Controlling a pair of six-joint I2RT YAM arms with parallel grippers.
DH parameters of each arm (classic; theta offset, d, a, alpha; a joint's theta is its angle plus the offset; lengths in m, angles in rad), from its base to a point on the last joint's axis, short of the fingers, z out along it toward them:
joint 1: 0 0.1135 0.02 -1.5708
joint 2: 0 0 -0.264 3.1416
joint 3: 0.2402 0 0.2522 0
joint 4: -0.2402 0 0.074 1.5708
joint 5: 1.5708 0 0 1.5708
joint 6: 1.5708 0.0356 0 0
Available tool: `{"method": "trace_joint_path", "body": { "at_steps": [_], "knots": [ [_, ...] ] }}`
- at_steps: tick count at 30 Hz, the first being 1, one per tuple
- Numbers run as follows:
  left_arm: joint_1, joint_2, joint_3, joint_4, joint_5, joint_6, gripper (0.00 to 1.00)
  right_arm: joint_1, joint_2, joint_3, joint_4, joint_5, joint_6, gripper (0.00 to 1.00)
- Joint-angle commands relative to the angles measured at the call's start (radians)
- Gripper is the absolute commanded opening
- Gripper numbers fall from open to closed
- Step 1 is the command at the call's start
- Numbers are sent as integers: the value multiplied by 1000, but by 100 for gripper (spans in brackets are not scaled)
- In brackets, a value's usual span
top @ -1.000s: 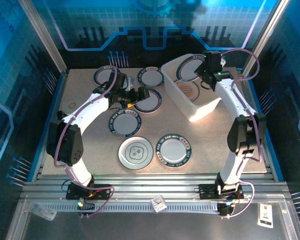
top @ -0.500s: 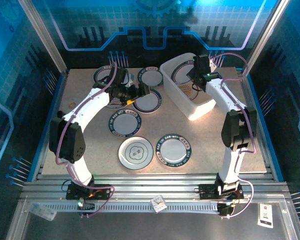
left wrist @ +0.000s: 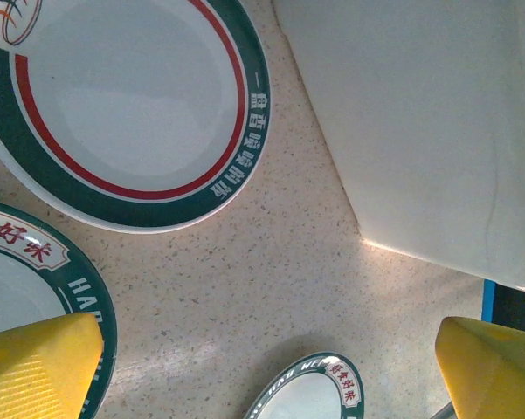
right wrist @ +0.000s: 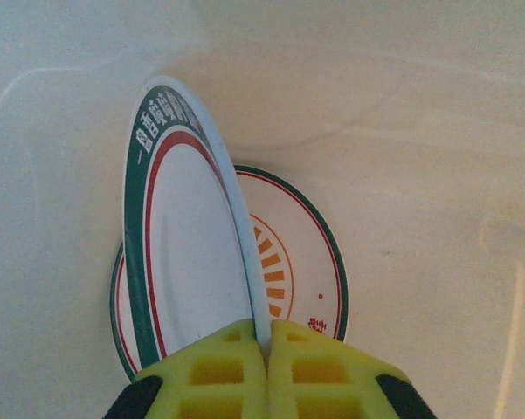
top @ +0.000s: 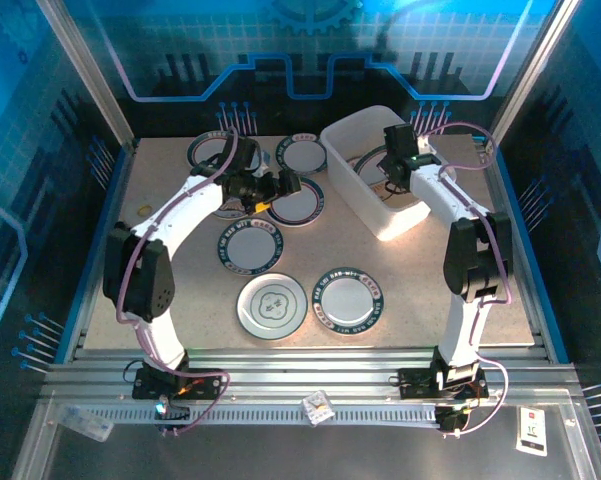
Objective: Place the plates into the plastic bin on the countertop
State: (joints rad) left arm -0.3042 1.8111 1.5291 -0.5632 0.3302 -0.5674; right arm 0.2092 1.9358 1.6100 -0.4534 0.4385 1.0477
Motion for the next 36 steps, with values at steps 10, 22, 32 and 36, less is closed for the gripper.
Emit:
{"method": "trace_joint_path", "body": {
  "at_steps": [10, 22, 32, 36],
  "knots": [
    [-7, 7, -15, -5, 12, 62, 99, 10, 62, 47, -11, 13, 89, 1],
    [-6, -25, -70, 20, 16, 73, 99, -1, 101, 67, -12, -23, 62, 35],
    [-6, -36, -89, 36, 20, 74, 99, -22, 145, 138, -39, -88, -12, 68],
    [-6, -34, -86, 37, 16, 73, 99, -23, 140, 150, -8, -97, -59, 74]
  ]
}}
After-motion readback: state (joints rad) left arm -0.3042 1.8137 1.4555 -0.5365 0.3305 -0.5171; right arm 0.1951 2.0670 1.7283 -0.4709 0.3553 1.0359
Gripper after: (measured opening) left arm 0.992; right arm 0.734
